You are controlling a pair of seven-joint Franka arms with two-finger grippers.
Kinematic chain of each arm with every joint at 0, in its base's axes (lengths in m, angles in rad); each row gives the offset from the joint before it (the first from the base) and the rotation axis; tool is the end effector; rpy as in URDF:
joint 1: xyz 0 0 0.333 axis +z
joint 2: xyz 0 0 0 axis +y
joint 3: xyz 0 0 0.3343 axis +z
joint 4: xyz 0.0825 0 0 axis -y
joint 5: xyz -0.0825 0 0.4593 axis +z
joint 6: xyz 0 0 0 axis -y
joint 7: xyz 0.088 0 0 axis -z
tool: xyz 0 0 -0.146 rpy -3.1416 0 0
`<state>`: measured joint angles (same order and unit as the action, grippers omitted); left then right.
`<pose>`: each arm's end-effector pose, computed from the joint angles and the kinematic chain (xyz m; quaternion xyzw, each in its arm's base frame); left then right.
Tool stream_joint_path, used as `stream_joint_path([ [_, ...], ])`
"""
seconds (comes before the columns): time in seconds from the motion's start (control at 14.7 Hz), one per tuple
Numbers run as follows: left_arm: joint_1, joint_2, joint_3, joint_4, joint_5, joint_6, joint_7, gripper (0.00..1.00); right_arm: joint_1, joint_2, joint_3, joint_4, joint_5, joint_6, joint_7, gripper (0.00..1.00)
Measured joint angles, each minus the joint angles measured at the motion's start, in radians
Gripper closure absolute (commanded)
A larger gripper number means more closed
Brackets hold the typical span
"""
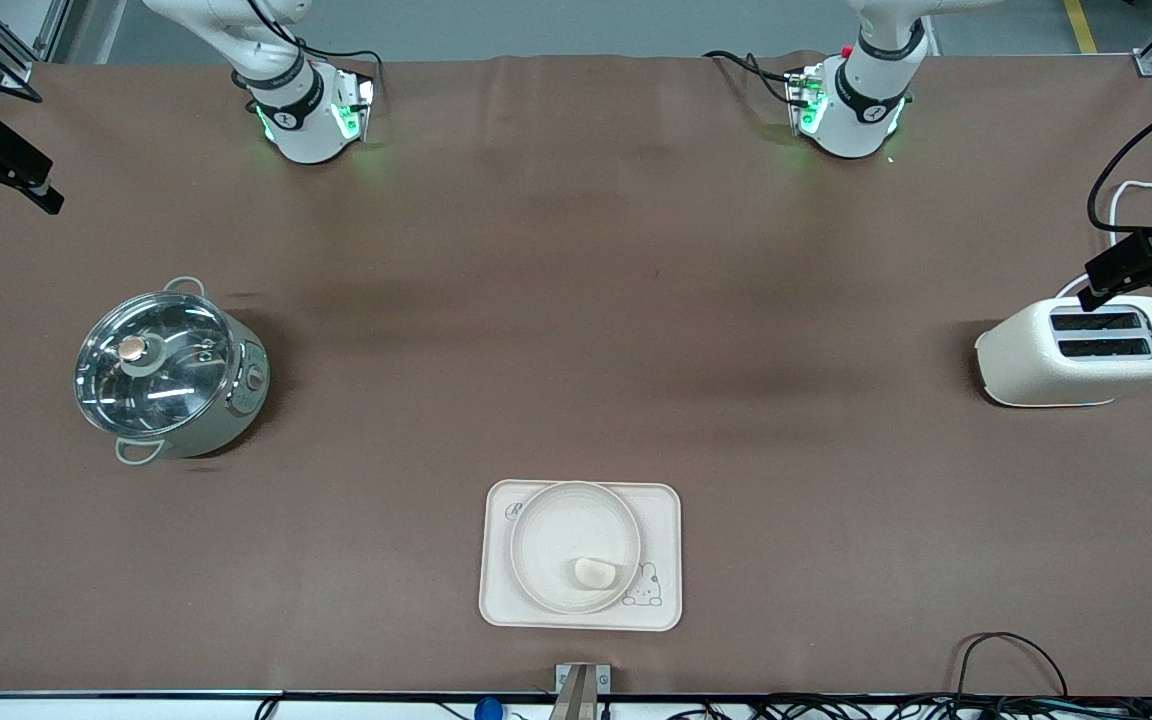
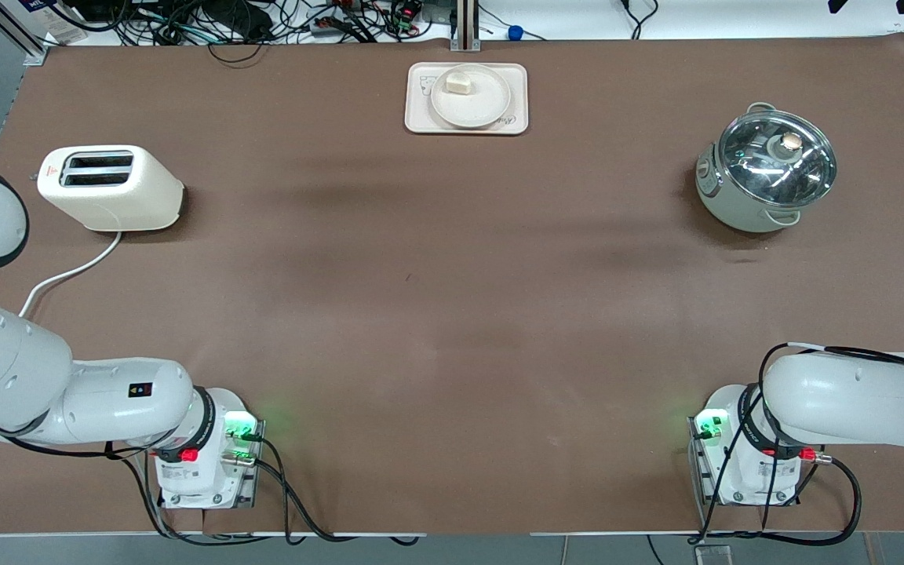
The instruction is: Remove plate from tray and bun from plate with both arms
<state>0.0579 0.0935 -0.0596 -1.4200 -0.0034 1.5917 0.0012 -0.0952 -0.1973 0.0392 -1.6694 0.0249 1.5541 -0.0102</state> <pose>0.6663 0.0002 0.6282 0.9992 -0.0012 0.0392 0.0045 0.5635 -0.0258 0.6660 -0.9989 0.0224 -0.0412 0.0072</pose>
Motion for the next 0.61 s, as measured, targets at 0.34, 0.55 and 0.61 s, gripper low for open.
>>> stream_joint_path([
  [0.34, 0.001, 0.001, 0.000, 0.000, 0.000, 0.006, 0.001, 0.00, 0.000, 0.000, 0.000, 0.000, 0.001, -0.002, 0.000, 0.00],
  [0.55, 0.002, 0.002, 0.000, 0.000, 0.000, 0.008, 0.001, 0.00, 0.000, 0.000, 0.000, 0.000, 0.002, -0.002, 0.000, 0.00],
  [0.61, 0.002, 0.002, 0.000, 0.000, 0.000, 0.008, 0.001, 0.00, -0.001, 0.000, 0.000, 0.000, 0.002, -0.002, 0.001, 0.00],
])
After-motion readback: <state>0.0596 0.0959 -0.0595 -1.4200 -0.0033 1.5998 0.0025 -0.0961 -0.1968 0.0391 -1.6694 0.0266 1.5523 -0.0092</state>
